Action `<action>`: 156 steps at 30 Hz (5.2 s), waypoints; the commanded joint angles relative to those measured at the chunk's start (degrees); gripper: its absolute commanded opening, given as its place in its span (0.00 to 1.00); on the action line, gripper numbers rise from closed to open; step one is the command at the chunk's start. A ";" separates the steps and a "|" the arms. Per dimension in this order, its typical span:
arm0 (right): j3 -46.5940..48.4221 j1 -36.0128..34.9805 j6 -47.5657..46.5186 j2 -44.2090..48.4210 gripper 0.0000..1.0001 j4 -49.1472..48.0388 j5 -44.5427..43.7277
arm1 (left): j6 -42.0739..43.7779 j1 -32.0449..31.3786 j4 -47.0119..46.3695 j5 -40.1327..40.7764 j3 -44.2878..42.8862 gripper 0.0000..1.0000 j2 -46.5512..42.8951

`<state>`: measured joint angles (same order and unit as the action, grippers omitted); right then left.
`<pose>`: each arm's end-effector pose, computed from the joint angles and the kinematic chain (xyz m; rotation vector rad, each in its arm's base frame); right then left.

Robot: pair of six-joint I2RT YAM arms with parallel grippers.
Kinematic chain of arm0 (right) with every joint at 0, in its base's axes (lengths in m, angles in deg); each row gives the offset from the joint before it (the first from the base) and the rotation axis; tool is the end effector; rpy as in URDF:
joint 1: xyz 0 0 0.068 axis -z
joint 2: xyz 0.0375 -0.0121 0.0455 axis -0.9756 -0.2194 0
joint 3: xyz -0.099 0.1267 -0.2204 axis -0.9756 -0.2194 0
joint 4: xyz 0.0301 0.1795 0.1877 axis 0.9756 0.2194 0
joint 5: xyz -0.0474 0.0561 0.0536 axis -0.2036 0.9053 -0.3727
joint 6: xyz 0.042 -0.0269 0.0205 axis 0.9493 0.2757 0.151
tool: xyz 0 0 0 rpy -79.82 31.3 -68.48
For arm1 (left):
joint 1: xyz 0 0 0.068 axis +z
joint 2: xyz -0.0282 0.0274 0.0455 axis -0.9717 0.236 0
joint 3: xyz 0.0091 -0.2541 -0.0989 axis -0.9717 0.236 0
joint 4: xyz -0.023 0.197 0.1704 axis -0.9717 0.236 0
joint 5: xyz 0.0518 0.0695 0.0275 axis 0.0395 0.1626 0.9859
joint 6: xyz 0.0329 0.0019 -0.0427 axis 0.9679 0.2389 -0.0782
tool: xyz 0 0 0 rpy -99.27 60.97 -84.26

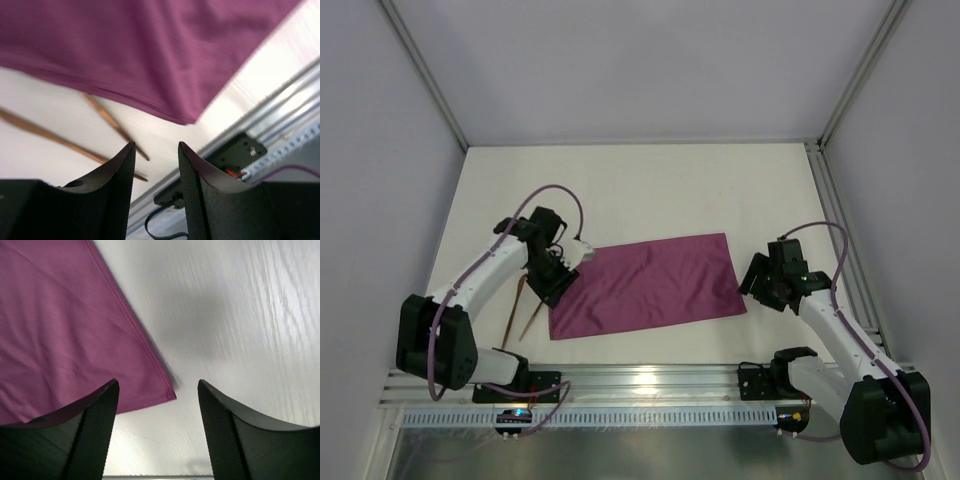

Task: Fold the napkin into a case and place the utensils inside
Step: Fold and flatten the napkin at the center of the board, then move the rectangle-folded napkin to the center of the board, then pick up the rectangle-folded napkin from the center of the board.

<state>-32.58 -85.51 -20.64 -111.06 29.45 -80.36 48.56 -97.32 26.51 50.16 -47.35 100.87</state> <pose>0.1646 0.0238 0.1810 0.5754 2.5995 0.2475 0.2002 -0.0847 0.2154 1.2974 2.8213 -0.3249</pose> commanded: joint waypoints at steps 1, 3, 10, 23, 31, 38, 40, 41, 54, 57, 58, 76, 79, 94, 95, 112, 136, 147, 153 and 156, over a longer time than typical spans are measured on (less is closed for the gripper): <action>7.73 -0.25 -2.01 -0.44 0.69 -1.88 -4.13 | -4.20 5.84 -3.96 2.93 -6.64 0.42 -0.92; 10.54 -0.25 -3.49 -4.13 0.73 -5.81 -3.71 | -6.57 7.96 -8.62 3.37 -9.36 0.46 0.57; 18.64 0.10 -11.05 -22.41 0.71 -18.05 1.13 | -15.28 12.88 -20.31 3.20 -15.87 0.51 11.99; 22.25 2.30 -12.29 -41.75 0.61 -31.77 12.73 | -16.17 19.39 -22.87 -8.22 -19.49 0.51 26.42; 21.90 2.30 -12.56 -44.40 0.47 -35.11 11.77 | -15.55 19.30 -25.42 -9.10 -17.63 0.41 27.91; 20.23 2.21 -12.29 -43.08 0.41 -35.29 12.64 | -11.96 19.39 -20.68 -12.80 -18.07 0.27 28.45; 20.23 2.21 -12.21 -42.91 0.41 -35.29 13.17 | -11.07 19.30 -19.10 -12.45 -17.46 0.31 27.22; 20.23 2.30 -12.21 -42.90 0.41 -35.29 13.17 | -10.28 19.30 -18.57 -12.27 -17.28 0.34 26.60; 21.37 2.38 -12.91 -42.99 0.40 -33.62 12.47 | -10.72 22.73 -16.81 -10.86 -16.93 0.41 22.11; 21.63 2.03 -12.91 -43.69 0.40 -33.44 12.82 | -10.28 22.73 -17.76 -9.02 -15.53 0.40 23.61; 21.89 1.77 -13.08 -43.70 0.39 -33.00 12.47 | -10.54 22.73 -18.29 -8.58 -15.26 0.40 24.31; 24.09 1.42 -12.91 -44.84 0.04 -30.81 11.07 | -11.07 21.67 -22.34 -15.52 -16.58 0.00 27.91; 24.79 1.51 -12.82 -44.23 0.03 -28.88 6.77 | -11.68 18.60 -23.92 -15.26 -16.58 0.00 27.57; 32.96 10.03 -11.68 -46.51 0.03 -23.07 0.17 | -17.92 11.75 -31.48 -8.40 -28.16 0.00 32.74; 33.67 10.29 -11.77 -47.29 0.03 -22.89 0.25 | -17.66 10.96 -31.22 -8.14 -29.31 0.00 33.36; 30.88 10.65 -10.28 -35.55 0.62 -14.65 -7.21 | -17.05 9.99 -28.77 -4.10 -28.19 0.54 25.04; 5.90 10.73 -4.82 -17.85 0.45 -9.36 -8.18 | -2.45 -8.74 -31.22 2.50 3.28 0.48 6.73; 3.53 10.73 -3.07 -19.17 0.50 -11.99 -5.90 | -6.06 -8.74 -34.21 5.66 2.49 0.41 11.39; 2.82 10.73 -2.36 -19.17 0.40 -12.87 -3.26 | -6.76 -8.65 -33.94 5.13 2.32 0.34 12.62; 1.77 10.65 -2.10 -18.91 0.39 -13.92 -1.60 | -6.94 -8.65 -33.86 5.22 2.41 0.33 12.80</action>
<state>-28.27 -74.84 -24.49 -129.86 16.54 -85.39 42.55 -105.87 -5.88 55.06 -44.44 113.06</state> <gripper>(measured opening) 0.392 0.332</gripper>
